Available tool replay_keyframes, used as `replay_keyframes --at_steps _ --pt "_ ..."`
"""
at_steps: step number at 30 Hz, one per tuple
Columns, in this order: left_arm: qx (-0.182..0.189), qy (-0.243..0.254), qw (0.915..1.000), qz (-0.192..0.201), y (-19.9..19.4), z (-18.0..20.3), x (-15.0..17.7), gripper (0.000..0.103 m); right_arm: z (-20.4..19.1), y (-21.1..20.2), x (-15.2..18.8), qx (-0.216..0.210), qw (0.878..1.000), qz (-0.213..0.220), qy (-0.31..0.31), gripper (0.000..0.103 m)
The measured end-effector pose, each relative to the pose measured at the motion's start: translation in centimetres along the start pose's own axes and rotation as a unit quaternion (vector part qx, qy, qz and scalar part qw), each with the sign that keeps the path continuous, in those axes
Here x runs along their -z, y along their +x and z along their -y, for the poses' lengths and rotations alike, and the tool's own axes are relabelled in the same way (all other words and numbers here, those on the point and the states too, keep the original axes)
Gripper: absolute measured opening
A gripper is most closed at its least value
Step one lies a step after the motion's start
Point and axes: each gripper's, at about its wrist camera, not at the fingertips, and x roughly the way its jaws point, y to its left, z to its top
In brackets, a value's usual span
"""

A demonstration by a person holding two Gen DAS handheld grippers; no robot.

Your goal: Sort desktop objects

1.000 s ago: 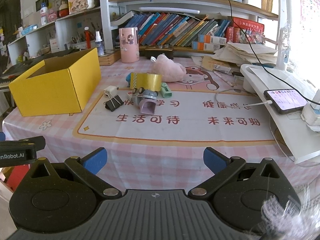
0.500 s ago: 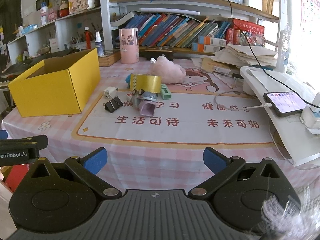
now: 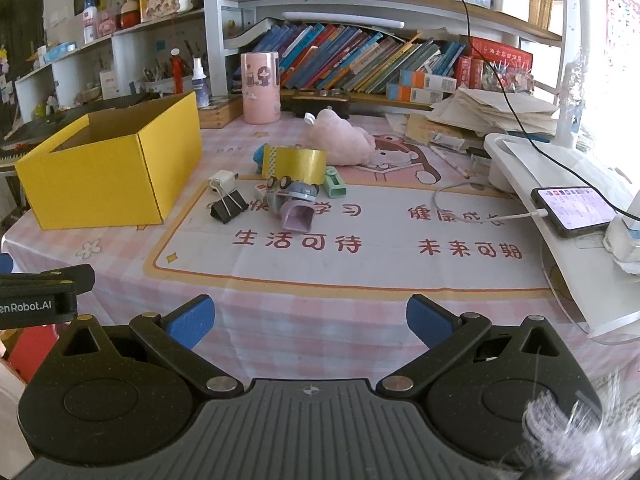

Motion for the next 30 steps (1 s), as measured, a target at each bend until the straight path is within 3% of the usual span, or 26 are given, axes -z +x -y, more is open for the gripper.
replay_keyframes --at_steps 30 --pt "0.009 -0.004 0.9999 0.01 0.7 0.7 -0.8 0.103 0.0 1.0 -1.5 -0.032 0.999 0.004 -0.02 0.097"
